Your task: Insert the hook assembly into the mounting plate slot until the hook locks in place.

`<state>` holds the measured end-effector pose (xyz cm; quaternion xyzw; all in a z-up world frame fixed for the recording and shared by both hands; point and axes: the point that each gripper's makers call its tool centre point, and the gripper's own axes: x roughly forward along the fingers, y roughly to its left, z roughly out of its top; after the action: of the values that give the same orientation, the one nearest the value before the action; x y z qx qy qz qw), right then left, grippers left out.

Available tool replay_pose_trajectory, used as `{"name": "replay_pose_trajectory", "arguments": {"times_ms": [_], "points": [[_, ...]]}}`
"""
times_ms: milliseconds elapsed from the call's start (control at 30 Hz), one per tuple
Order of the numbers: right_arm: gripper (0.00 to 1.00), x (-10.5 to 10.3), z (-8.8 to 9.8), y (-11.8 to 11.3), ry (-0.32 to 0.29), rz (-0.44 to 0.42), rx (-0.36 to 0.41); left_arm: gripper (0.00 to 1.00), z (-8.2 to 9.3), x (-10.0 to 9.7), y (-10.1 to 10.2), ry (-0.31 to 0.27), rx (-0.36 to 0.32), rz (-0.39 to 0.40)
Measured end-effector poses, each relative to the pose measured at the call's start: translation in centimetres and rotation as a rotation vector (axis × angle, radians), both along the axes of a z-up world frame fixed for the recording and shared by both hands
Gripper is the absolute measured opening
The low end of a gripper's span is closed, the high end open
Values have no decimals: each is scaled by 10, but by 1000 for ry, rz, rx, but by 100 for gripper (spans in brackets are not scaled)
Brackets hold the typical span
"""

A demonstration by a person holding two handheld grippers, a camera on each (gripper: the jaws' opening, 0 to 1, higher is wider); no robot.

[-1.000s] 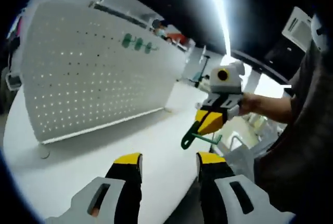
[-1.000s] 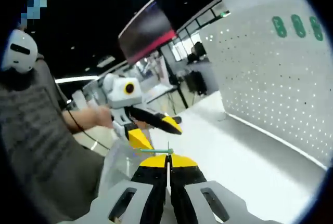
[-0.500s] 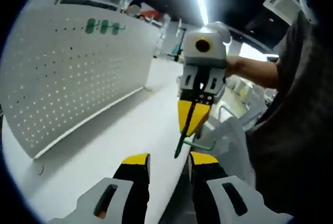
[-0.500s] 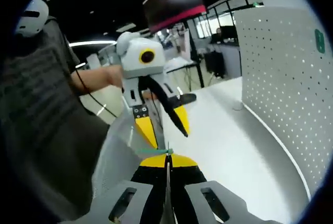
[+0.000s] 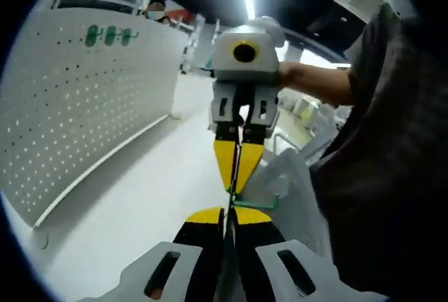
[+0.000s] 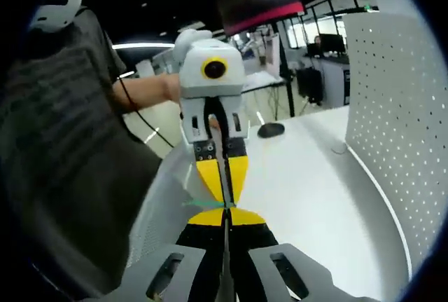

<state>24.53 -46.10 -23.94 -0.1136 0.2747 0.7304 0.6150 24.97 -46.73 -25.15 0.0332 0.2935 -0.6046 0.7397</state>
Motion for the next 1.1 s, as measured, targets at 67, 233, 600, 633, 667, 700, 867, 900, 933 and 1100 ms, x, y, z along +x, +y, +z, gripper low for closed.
{"name": "replay_pose_trajectory", "arguments": {"times_ms": [67, 233, 600, 633, 667, 700, 867, 900, 933, 1100], "points": [[0, -3, -1, 1, -6, 20, -5, 5, -1, -3, -1, -1, 7, -15], [0, -6, -3, 3, -2, 30, -4, 4, -3, -6, 2, 21, 14, -28], [0, 2, -1, 5, 36, -37, 11, 2, -1, -4, 2, 11, -5, -12], [0, 3, -1, 5, 32, -50, 15, 2, -1, -3, 3, 12, -8, 0], [0, 6, 0, 5, 32, -69, 20, 2, 0, 0, 3, 16, -14, 13], [1, 9, 1, 5, 33, -87, 23, 2, 0, 2, 4, 21, -20, 22], [2, 29, 5, -3, -10, -186, 29, 2, 1, 14, 9, 13, -18, 85], [2, 34, 8, -4, -23, -210, 41, 2, 0, 17, 12, 14, -13, 104], [2, 41, 13, -5, -45, -250, 68, 2, 0, 19, 13, 10, -11, 117], [7, 62, 23, -14, -33, -435, 106, 2, 1, 45, 27, -10, -8, 276]]}}
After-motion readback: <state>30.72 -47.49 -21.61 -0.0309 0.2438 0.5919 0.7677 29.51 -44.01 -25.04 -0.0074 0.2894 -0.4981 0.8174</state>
